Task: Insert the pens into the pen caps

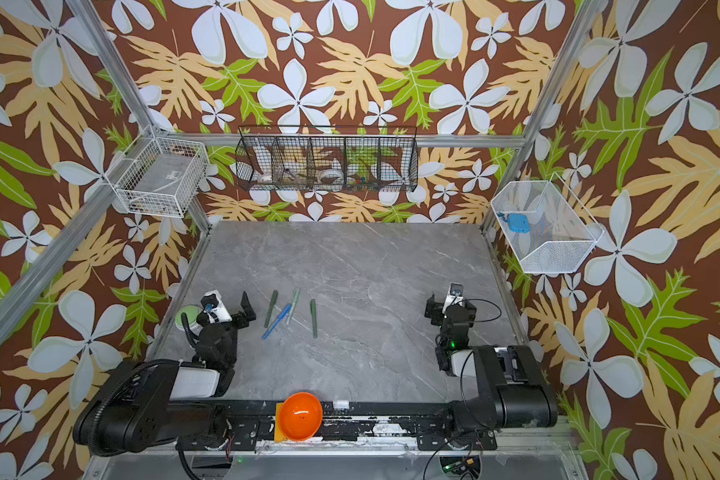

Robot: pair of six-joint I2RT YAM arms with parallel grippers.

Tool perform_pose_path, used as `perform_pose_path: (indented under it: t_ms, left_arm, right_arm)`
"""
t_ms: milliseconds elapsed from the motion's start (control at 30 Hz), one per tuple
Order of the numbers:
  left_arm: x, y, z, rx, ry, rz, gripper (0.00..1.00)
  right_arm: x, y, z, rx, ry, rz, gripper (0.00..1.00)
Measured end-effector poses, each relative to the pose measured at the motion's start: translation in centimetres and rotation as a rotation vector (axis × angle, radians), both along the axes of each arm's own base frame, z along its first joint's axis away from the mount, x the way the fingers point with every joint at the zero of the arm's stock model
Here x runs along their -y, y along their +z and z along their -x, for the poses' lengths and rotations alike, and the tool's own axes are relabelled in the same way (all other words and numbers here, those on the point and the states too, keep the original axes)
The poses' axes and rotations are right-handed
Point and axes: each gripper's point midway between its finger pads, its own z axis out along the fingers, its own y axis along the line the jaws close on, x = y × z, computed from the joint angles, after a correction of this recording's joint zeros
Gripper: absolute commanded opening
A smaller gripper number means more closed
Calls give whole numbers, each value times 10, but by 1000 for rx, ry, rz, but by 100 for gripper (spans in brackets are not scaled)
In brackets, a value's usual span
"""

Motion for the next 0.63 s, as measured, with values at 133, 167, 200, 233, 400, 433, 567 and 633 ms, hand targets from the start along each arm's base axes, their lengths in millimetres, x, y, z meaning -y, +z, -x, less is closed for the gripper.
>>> perform_pose_path:
  t_ms: [133,167,200,233,400,433,567,633]
  left_arm:
    - [6,2,-10,-15,-30,-6,100]
    - [6,-2,-9,-29,-35,-8,100]
    - [6,-4,-10,-39,-35,-9,100]
    - [8,-4,-11,-42,-43,-10,100]
    - [13,-4,-14,-45,-73,-15,100]
    - [13,-4,-14,-46,-76,-14,100]
    - [15,-3,-15,-43,-85,-15,100]
    - [17,-3,-15,-42,-96,-15,100]
  right_arm:
    - [-3,22,-11,81,18,14,100]
    - [-3,24,-12,89,19,17,99]
    - [-4,25,-12,92,24,17,100]
    - [-5,26,-13,94,25,19,100]
    - [-5,28,-14,104,27,22,99]
    - [-5,28,-14,104,27,22,100]
    - [-5,28,-14,104,27,22,100]
    - [-5,28,-14,104,28,22,100]
